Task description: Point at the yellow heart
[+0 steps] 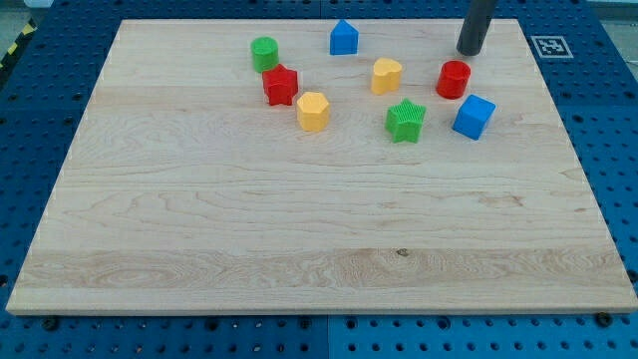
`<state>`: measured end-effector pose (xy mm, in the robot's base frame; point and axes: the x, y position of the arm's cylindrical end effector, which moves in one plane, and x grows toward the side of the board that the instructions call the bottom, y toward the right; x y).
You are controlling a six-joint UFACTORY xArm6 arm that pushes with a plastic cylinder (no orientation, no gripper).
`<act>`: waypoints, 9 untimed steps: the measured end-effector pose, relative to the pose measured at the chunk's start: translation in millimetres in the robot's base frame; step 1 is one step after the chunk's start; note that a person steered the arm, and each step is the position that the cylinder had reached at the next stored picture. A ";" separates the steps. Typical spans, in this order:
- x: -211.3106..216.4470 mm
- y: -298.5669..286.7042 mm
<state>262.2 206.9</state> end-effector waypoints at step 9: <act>-10.9 -118.6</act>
<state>251.3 88.3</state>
